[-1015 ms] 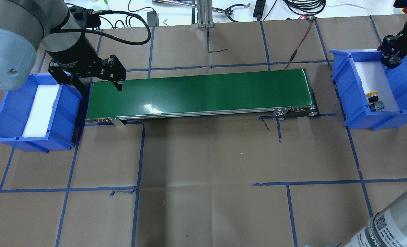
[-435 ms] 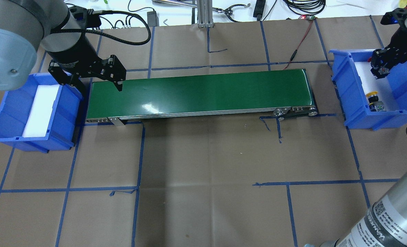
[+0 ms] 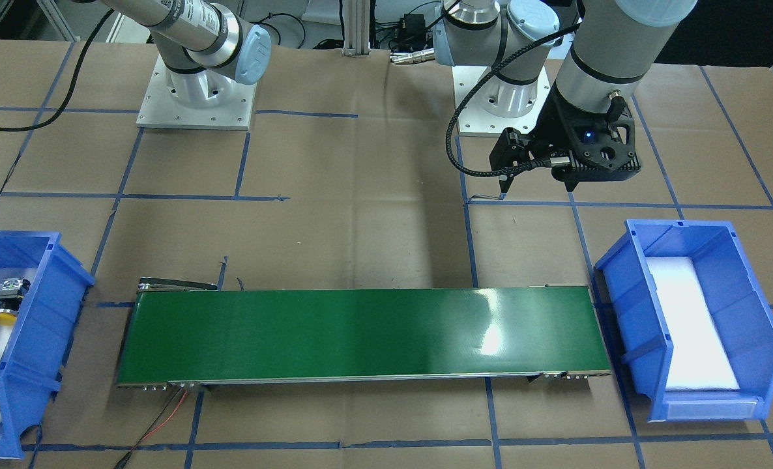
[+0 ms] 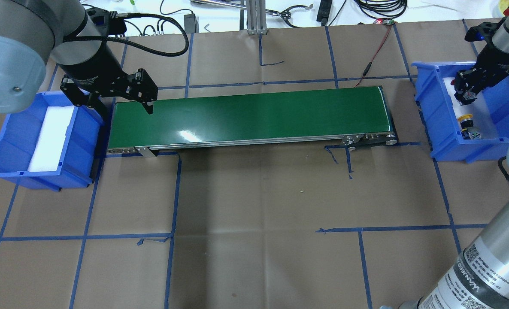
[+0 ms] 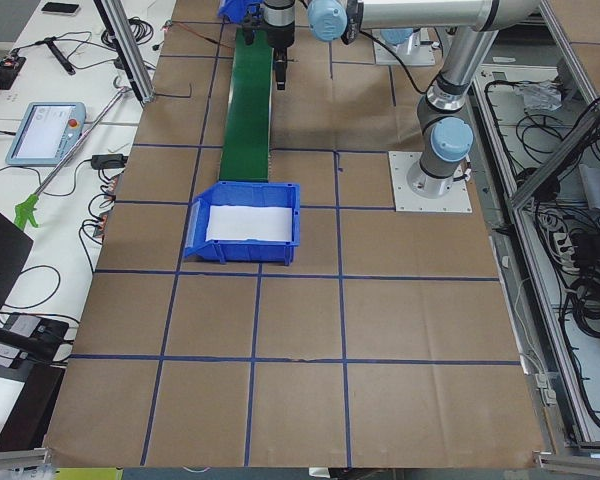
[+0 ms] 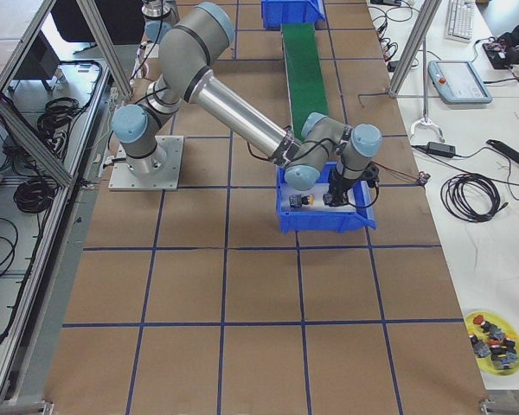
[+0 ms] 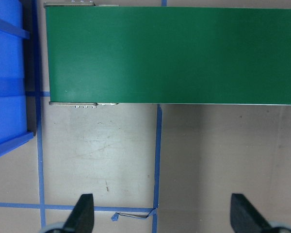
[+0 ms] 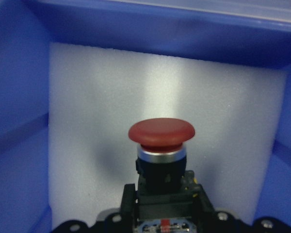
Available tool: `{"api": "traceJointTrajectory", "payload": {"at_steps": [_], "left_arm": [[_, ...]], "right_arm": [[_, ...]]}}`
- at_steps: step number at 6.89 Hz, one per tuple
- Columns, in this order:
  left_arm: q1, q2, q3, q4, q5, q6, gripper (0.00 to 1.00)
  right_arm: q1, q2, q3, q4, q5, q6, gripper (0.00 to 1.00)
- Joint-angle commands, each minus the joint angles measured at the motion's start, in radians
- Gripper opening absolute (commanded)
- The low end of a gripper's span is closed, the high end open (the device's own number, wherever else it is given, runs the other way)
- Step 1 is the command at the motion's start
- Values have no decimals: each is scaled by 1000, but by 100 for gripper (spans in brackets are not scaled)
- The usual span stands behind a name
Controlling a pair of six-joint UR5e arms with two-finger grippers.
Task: Transport two buttons from left to right
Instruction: 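Lower the red button into the bin and open the right gripper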
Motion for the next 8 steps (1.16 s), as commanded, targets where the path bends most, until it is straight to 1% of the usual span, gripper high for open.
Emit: {"api": "traceJointTrajectory", "payload": {"at_steps": [1,2,3,6,8], "left_arm": [[0,1,0,0,0,0,100],[1,-1,0,0,0,0,100],[0,1,0,0,0,0,100],[0,1,0,0,0,0,100],[0,1,0,0,0,0,100]], "right_arm": [[20,22,1,-1,-1,21,5],[23,22,1,-1,0,20,28],[23,20,-10,-1,12,20,99],[23,6,-25,11,0,18,100],[37,-48,-66,38,-3,21,100]]}}
